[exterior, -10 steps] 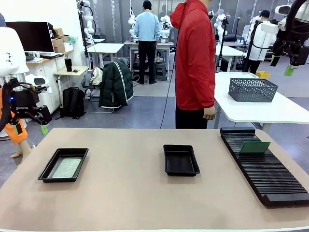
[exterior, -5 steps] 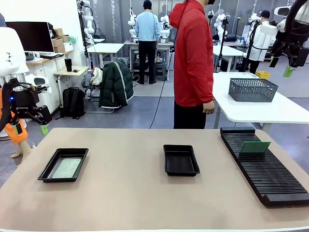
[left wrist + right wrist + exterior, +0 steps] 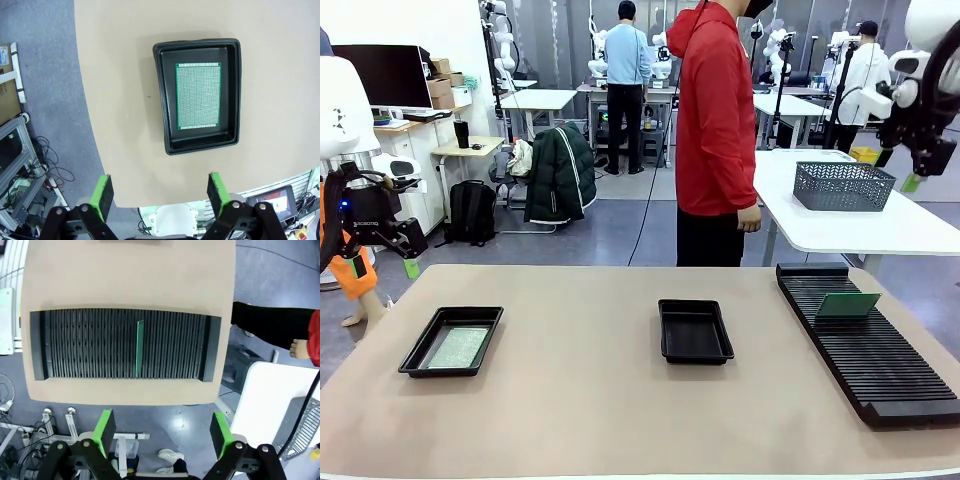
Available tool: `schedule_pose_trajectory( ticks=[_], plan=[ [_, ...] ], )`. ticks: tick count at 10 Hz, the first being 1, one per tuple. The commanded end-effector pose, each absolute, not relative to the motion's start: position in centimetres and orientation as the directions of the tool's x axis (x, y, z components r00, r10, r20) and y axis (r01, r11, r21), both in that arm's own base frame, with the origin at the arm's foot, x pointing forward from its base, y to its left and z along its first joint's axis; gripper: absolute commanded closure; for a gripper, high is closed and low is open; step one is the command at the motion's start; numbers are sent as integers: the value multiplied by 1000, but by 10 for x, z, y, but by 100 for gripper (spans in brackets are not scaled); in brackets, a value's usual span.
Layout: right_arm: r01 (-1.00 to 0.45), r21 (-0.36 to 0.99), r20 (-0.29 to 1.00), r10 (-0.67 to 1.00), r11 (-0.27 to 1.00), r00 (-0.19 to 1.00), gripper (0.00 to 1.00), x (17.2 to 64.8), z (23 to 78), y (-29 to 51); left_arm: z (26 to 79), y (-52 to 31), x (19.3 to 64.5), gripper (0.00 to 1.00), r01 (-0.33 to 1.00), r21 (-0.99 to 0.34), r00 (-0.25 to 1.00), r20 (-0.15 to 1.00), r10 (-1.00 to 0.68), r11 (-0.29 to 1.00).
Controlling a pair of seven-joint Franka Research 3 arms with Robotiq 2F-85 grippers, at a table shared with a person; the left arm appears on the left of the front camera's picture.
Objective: Inspect and transfer BCBs to ESD trays.
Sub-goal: Pick up the Blank PCB from the PCB Rack and place it in the right ESD tray.
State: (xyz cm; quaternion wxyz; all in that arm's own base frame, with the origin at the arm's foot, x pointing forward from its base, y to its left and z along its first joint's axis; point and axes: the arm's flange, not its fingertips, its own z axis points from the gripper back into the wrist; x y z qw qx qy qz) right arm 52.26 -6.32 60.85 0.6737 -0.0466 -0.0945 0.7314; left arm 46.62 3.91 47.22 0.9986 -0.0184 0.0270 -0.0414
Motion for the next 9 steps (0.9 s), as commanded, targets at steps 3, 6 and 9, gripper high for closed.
schedule_pose_trajectory(
  ticks=[3,6,9],
  plan=[
    [-968,-225,80,988,-113,-134,0,504,541,-71,470,40,465,0,87,-40,995,-39,-88,995],
    [-976,-190,91,988,-109,-128,0,505,500,-73,470,40,465,0,87,-40,995,-39,-88,995],
    [-980,-169,83,990,-103,-118,0,506,466,-66,470,40,465,0,87,-40,995,-39,-88,995]
  ],
)
